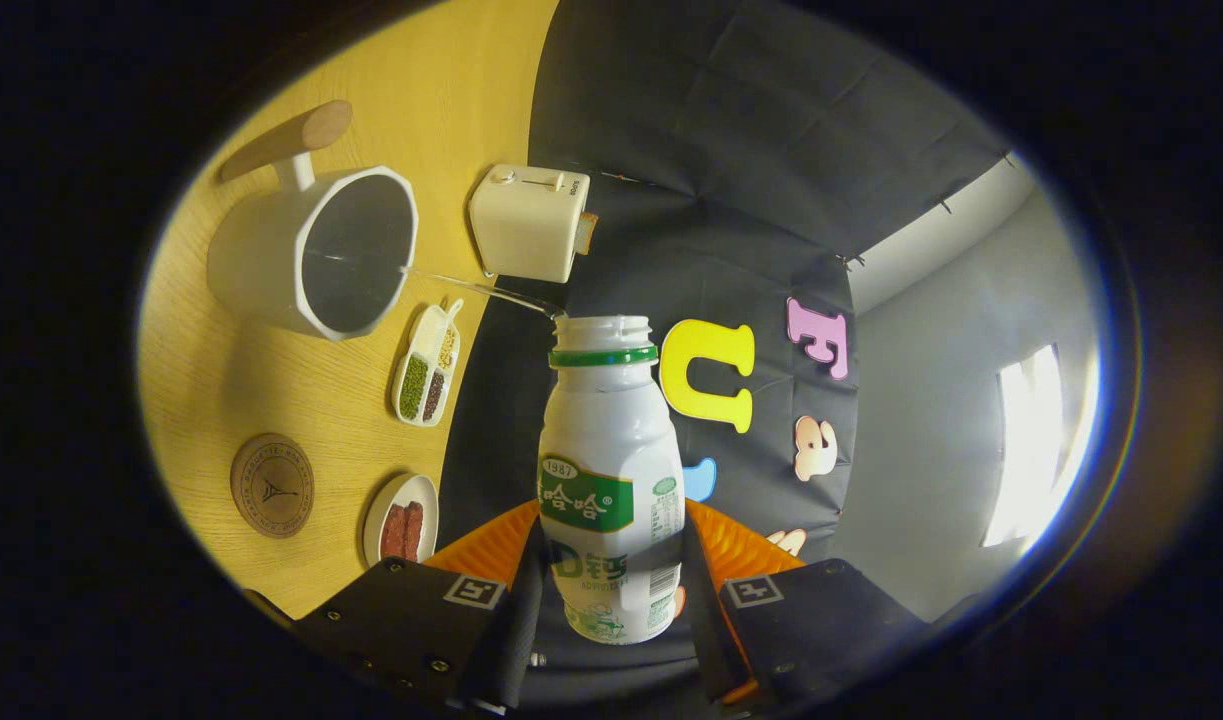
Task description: Take the bottle from table, then pour the juice into the cup, finally place the bottle on the coaster
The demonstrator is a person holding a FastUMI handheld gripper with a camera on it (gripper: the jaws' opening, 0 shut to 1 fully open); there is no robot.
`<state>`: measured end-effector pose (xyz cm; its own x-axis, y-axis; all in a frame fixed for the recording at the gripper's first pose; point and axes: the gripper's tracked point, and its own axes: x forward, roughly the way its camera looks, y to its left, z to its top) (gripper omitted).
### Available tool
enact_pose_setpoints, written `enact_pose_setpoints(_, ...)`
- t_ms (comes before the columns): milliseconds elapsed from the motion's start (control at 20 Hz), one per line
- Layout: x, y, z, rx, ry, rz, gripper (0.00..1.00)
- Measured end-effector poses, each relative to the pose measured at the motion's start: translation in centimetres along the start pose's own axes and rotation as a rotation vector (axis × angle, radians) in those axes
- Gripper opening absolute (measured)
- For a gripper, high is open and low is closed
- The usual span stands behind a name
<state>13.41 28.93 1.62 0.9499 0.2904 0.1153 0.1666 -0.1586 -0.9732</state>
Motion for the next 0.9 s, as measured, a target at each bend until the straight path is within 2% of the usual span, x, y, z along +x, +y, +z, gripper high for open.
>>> enact_pose_setpoints(900,-0.15,-0.12,0.4,-0.091,-0.026,-0.018,0.65)
